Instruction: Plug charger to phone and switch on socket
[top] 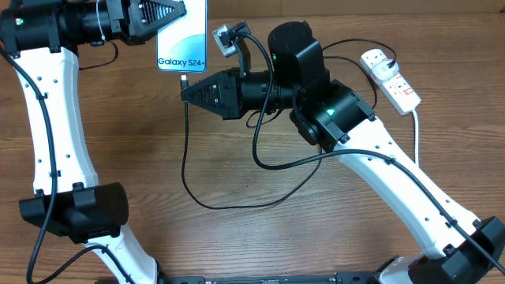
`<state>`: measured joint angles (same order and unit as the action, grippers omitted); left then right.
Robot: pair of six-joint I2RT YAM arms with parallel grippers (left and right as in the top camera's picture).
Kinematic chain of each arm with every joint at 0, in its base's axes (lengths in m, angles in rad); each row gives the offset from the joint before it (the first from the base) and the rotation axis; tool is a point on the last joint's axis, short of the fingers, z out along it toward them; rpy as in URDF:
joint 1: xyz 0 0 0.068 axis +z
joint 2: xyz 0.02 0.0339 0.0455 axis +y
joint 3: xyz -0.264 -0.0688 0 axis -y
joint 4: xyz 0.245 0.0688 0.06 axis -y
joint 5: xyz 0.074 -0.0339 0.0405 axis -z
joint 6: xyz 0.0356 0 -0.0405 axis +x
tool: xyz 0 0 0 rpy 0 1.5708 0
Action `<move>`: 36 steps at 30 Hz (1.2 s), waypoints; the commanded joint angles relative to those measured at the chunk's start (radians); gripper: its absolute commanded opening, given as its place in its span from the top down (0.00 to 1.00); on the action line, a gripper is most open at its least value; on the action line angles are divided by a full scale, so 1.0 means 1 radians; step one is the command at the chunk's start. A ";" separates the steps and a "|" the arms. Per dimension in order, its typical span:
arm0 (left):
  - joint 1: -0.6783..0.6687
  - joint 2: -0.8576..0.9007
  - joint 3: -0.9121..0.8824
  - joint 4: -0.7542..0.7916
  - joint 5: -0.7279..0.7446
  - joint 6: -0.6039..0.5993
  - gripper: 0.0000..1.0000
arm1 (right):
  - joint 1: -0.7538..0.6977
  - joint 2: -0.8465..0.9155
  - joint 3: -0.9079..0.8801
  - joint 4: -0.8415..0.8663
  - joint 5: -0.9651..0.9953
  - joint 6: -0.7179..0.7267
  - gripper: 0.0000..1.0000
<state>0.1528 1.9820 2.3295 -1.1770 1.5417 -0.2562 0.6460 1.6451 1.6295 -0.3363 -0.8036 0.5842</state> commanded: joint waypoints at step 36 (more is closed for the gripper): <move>0.004 -0.007 0.007 0.000 0.041 -0.022 0.96 | 0.007 0.001 -0.001 0.045 0.043 0.049 0.96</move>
<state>0.1528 1.9820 2.3295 -1.1778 1.5417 -0.2607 0.6498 1.6451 1.6295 -0.3065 -0.7738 0.6182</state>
